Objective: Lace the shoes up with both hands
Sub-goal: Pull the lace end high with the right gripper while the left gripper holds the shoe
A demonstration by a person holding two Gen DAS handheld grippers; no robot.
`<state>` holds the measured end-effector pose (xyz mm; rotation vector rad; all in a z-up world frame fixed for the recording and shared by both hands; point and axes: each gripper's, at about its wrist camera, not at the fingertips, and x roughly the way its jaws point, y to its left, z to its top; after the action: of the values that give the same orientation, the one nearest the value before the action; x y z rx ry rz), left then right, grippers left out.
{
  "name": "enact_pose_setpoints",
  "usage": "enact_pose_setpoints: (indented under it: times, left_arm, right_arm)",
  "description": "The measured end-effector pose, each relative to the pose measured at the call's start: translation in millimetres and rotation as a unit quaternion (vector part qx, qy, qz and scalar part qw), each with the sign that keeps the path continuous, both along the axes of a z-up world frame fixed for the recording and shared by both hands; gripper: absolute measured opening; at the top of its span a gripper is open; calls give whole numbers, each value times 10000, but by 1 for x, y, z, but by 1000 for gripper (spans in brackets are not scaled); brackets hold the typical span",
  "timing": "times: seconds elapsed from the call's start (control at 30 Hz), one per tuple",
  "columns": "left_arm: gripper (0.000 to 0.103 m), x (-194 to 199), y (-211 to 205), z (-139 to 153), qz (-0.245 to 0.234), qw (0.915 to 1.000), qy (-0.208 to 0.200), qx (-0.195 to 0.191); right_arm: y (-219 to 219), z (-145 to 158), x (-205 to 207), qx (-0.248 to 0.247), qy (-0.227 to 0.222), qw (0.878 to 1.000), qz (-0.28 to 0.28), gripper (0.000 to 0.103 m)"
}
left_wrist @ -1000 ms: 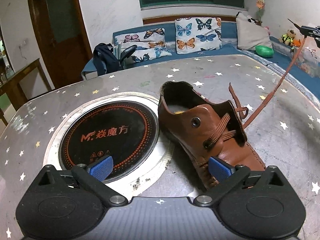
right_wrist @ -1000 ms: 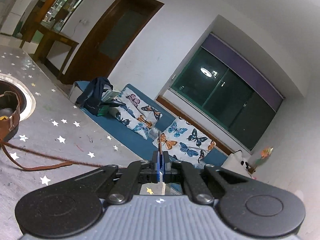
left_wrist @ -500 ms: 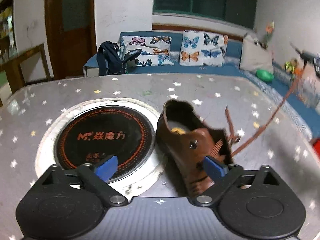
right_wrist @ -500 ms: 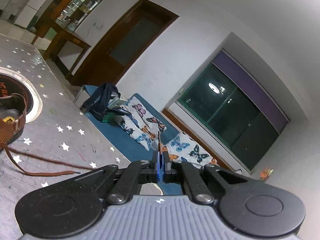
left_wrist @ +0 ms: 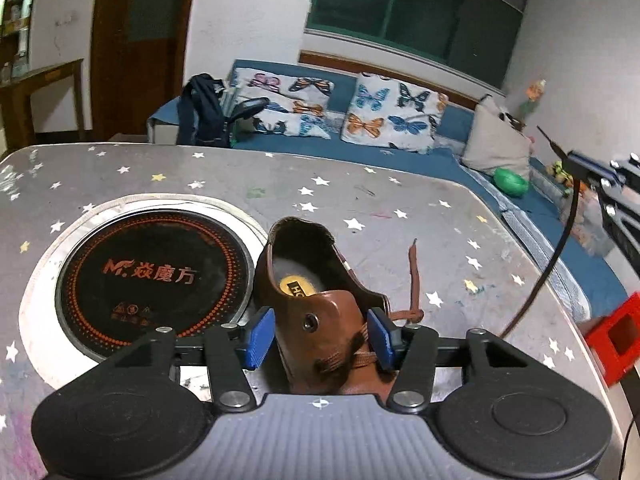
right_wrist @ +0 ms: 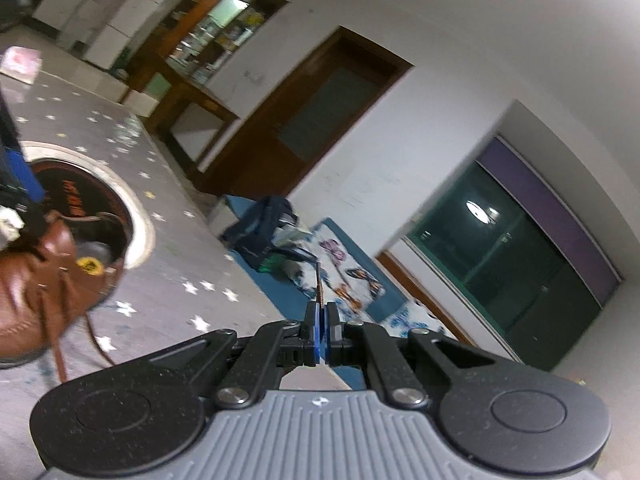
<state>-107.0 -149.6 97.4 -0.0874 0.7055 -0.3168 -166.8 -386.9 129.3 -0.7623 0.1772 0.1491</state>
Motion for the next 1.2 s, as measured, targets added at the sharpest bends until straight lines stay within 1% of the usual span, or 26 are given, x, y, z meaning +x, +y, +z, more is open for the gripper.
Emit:
enact_pose_setpoints:
  times: [0.13, 0.23, 0.37, 0.43, 0.47, 0.57, 0.63, 0.7, 0.77, 0.83, 0.9, 1.07, 1.2]
  left_arm:
    - [53, 1, -4, -4, 175, 9998, 71, -38]
    - [53, 1, -6, -6, 229, 9997, 71, 14]
    - [53, -2, -6, -7, 199, 9997, 79, 77]
    - [55, -6, -8, -6, 170, 9997, 29, 157]
    - [56, -9, -12, -6, 108, 9995, -53, 282]
    - [64, -20, -28, -6, -98, 9965, -316, 767]
    - [72, -26, -40, -8, -192, 9931, -436, 1074]
    - [84, -30, -49, -12, -222, 9902, -491, 1288]
    - [90, -33, -58, -16, -239, 9870, -539, 1492]
    - [91, -34, -66, -20, -269, 9846, -557, 1633]
    - [95, -33, -73, -25, -234, 9836, -493, 1720]
    - [99, -27, -89, -35, -12, 9776, -405, 2067]
    - [102, -23, -96, -41, 127, 9756, -326, 2167]
  right_arm:
    - [16, -6, -7, -30, 107, 9995, 305, 1]
    - [21, -9, -6, -27, 170, 9991, 387, 1]
    - [21, -8, -5, -59, 47, 9994, 344, 1]
    - [16, -4, -3, -37, -46, 9997, 241, 1]
    - [11, 0, -3, -18, -96, 9998, 173, 1]
    - [-4, 9, 0, 83, -254, 9996, -69, 1]
    - [-12, 14, 0, 147, -335, 9991, -193, 1]
    - [-19, 19, -1, 204, -427, 9984, -319, 1]
    - [-25, 23, -2, 262, -501, 9977, -386, 1]
    - [-30, 28, -4, 318, -613, 9967, -430, 1]
    - [-32, 31, -5, 365, -693, 9959, -446, 1]
    - [-37, 42, -10, 484, -887, 9940, -410, 1]
    - [-39, 45, -13, 559, -971, 9931, -346, 1]
